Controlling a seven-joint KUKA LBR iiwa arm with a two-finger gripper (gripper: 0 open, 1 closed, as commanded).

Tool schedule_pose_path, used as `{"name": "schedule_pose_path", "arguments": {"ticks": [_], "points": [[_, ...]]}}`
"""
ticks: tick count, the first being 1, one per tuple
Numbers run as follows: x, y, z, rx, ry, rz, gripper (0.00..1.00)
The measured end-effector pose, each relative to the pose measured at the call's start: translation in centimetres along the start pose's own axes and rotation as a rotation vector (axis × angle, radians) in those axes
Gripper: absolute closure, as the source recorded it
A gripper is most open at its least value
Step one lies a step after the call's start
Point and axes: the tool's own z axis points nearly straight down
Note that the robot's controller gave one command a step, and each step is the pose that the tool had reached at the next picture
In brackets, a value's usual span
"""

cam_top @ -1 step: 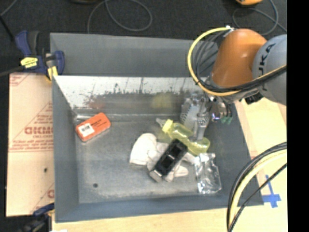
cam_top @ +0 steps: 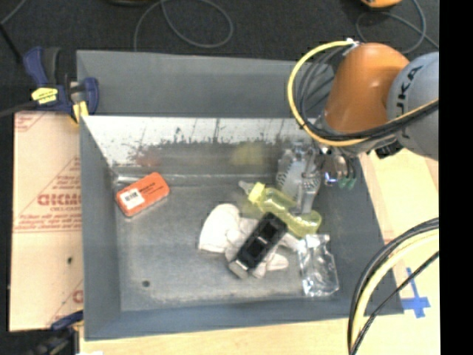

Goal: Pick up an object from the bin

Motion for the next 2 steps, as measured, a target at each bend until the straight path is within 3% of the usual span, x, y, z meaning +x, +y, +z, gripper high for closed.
{"name": "schedule_pose_path", "arguments": {"ticks": [1, 2], "points": [[0.2, 0.6, -2.5, 0.000, 0.003, -0.054, 0.00], [2.2, 2.6, -2.4, 0.002, -0.018, -0.056, 0.00]]}}
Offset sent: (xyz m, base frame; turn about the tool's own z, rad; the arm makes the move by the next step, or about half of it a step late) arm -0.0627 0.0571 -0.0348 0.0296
